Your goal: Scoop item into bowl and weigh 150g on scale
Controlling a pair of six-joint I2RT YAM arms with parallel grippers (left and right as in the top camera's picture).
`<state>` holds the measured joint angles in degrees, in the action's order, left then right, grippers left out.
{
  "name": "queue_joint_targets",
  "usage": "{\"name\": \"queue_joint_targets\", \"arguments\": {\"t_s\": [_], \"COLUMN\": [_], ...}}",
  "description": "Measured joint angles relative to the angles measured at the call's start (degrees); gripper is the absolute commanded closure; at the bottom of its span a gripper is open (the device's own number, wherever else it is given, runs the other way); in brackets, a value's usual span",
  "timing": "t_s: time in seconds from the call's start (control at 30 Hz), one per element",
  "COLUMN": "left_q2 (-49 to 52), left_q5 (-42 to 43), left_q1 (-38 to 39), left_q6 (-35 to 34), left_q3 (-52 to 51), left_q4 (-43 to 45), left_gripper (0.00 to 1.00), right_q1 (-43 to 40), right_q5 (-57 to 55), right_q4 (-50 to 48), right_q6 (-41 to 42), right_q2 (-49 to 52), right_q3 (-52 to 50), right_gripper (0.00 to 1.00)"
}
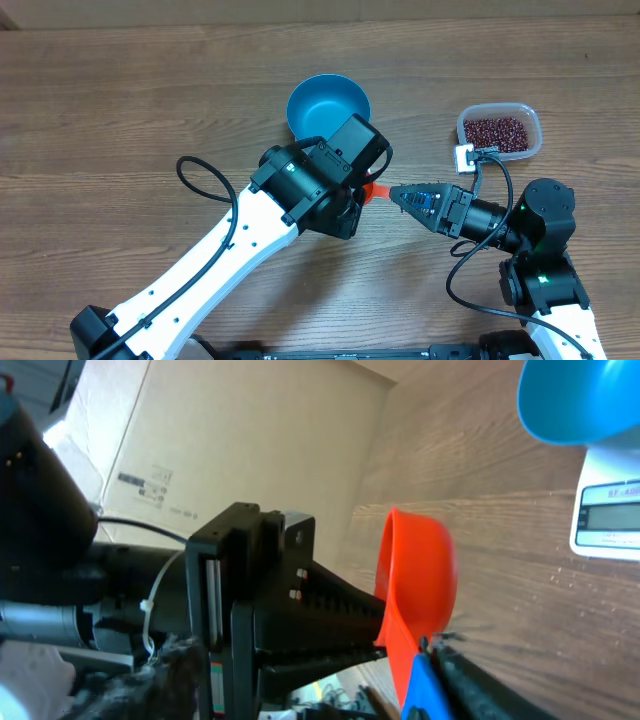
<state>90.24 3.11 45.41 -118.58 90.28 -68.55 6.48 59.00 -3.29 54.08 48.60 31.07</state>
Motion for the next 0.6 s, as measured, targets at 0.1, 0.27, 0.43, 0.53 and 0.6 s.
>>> {"name": "queue_joint_targets", "arguments": {"t_s": [0.1,0.27,0.43,0.53,0.6], "left_q2": [0.0,0.0,0.0,0.0,0.0], "left_q5": [0.4,0.8,1.0,1.0,1.1], "left_q1": [0.0,0.0,0.0,0.0,0.0], "left_q6": [0.0,0.0,0.0,0.0,0.0], "left_q3": [0.0,0.0,0.0,0.0,0.0], "left_q4": [0.7,0.7,0.8,0.9,0.9], "left_gripper": [0.95,0.96,0.96,0.95,0.96], "right_q1": [0.0,0.0,0.0,0.0,0.0], "right_q5": [0.0,-0.3,-0.7,-0.9,-1.0], "right_q4": [0.0,0.5,1.4,2.1,2.8], "right_q6": [-0.2,-0.9,-1.8,-2.1,-2.6], "right_q2": [0.0,0.0,0.0,0.0,0.0], "right_q3": [0.0,0.0,0.0,0.0,0.0], "right_gripper": [0.43,0.54,0.66,0.76,0.83]}}
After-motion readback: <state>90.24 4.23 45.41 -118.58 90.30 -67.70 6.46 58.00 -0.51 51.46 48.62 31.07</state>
